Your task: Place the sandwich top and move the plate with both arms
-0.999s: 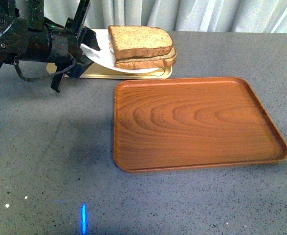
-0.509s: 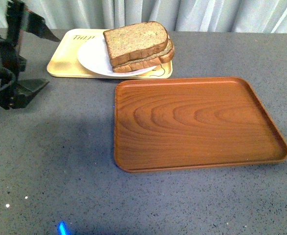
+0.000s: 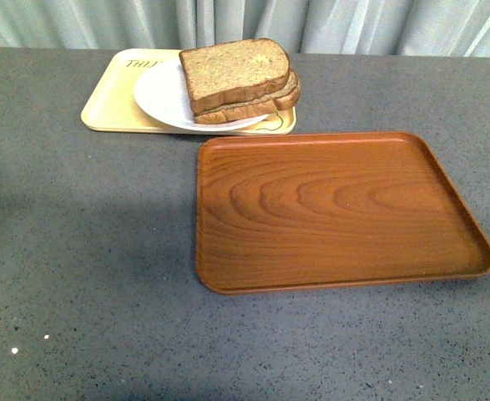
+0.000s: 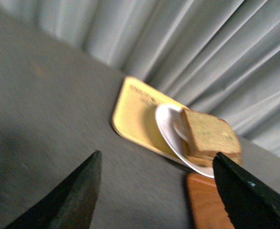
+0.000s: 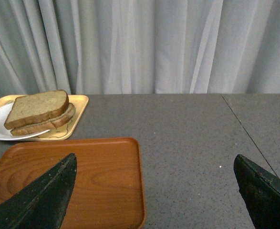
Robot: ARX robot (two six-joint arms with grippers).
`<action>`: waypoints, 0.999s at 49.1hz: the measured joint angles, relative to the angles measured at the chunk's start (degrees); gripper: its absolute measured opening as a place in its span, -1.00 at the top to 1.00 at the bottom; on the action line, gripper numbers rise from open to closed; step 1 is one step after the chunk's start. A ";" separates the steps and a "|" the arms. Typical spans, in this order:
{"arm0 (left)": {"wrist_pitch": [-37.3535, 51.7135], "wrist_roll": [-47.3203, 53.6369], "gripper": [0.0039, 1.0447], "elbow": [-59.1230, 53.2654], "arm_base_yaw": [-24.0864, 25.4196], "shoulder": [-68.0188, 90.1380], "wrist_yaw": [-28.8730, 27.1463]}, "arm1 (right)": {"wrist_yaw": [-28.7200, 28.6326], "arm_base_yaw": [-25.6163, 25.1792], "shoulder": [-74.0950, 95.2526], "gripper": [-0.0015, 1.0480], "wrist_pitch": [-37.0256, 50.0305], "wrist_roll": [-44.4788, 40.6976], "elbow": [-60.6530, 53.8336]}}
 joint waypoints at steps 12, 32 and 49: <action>-8.24 21.68 0.48 -4.20 -0.28 -14.16 -3.10 | 0.02 0.00 -0.15 -0.82 -0.02 0.00 0.00; -35.89 24.87 0.98 -5.01 -0.26 -43.80 -3.26 | 0.04 0.00 -0.15 -0.82 -0.02 0.00 0.00; -47.98 25.03 0.98 -5.05 -0.26 -56.94 -3.26 | 0.02 0.00 -0.15 -0.82 -0.02 0.00 0.00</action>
